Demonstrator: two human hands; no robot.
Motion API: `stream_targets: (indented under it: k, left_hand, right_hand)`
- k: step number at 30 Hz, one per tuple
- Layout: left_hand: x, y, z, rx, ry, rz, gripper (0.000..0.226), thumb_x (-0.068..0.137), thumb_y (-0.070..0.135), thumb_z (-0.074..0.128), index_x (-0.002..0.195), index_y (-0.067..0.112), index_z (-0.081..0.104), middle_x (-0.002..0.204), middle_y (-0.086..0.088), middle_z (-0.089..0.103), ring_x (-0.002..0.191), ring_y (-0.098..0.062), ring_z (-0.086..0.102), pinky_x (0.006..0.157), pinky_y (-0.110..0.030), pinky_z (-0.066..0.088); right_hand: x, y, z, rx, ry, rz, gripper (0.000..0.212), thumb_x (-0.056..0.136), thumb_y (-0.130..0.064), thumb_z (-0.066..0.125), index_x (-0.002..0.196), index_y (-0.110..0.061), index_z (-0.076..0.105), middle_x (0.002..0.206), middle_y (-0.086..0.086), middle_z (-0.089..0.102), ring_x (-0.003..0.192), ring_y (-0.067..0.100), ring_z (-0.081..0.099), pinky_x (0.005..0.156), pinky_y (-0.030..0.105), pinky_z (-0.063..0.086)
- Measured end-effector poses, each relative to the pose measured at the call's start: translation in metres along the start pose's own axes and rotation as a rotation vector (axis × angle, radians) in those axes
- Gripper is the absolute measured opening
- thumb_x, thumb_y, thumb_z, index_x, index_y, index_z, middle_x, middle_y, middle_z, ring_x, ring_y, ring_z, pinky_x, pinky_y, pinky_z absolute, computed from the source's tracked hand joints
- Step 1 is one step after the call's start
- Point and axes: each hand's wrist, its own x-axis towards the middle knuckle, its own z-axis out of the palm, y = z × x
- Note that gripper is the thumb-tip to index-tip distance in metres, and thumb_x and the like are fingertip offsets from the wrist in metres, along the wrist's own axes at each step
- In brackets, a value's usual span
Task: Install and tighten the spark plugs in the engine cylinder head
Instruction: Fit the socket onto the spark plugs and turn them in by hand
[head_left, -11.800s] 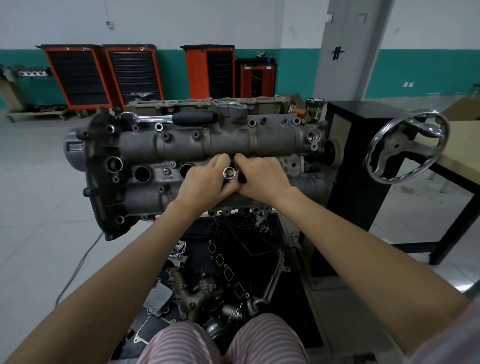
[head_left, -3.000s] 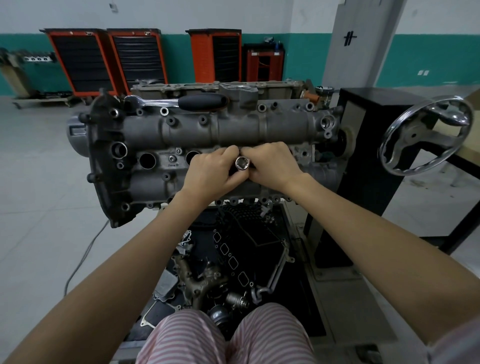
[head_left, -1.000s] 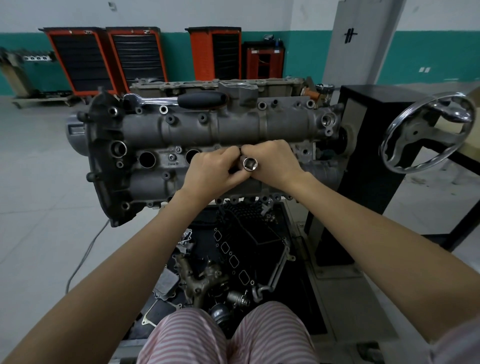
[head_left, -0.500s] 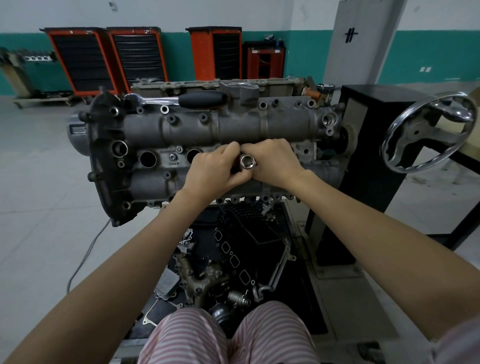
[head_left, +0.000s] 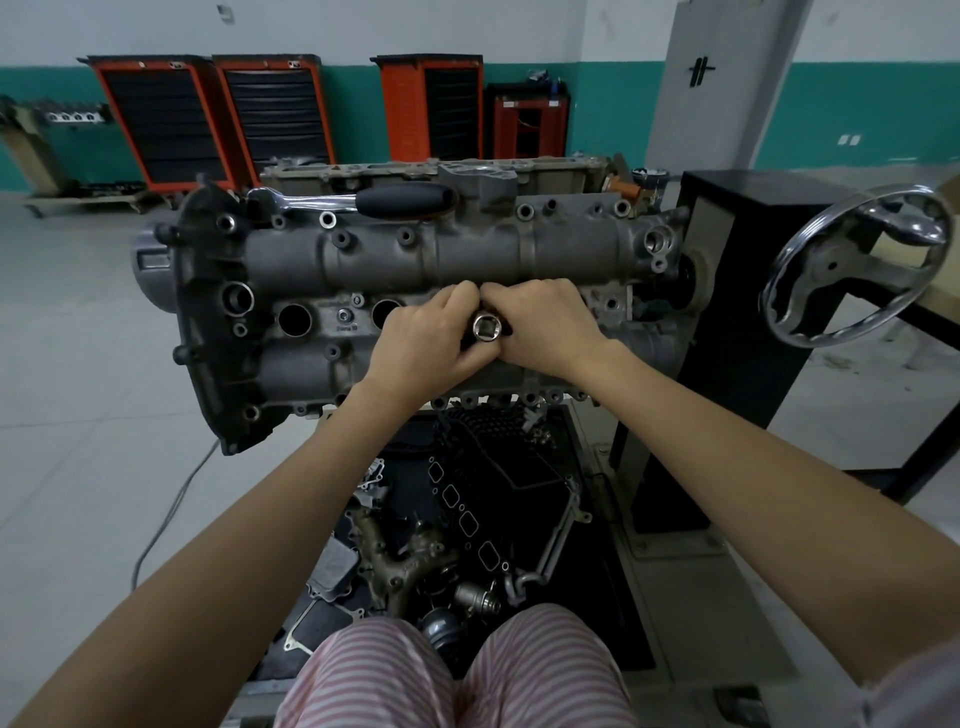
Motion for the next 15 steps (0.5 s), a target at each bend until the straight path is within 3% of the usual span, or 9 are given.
stream_targets:
  k: [6,15]
  left_hand:
    - [-0.0014,-0.0044,0.0008,-0.027,-0.018,-0.050,0.043,0.085,0.036,0.054,0.055,0.005,0.055,0.048,-0.008,0.056,0.042,-0.028,0.054,0.039,-0.028,0.035]
    - [-0.0007,-0.0014,0.0007,0.018,0.025,0.006,0.030,0.075,0.028,0.048,0.056,0.005,0.046,0.047,-0.005,0.047,0.036,-0.026,0.045,0.043,-0.019,0.021]
  right_hand:
    - [-0.0036,-0.0033,-0.0028,0.092,0.066,0.022,0.013,0.073,-0.014,0.064,0.065,-0.005,0.059,0.060,0.015,0.063,0.056,0.038,0.058,0.049,0.029,0.027]
    - [-0.0003,-0.0029,-0.0020,0.039,0.007,0.033,0.019,0.080,-0.028,0.054,0.088,-0.011,0.054,0.077,0.009,0.067,0.074,0.035,0.061,0.054,0.031,0.027]
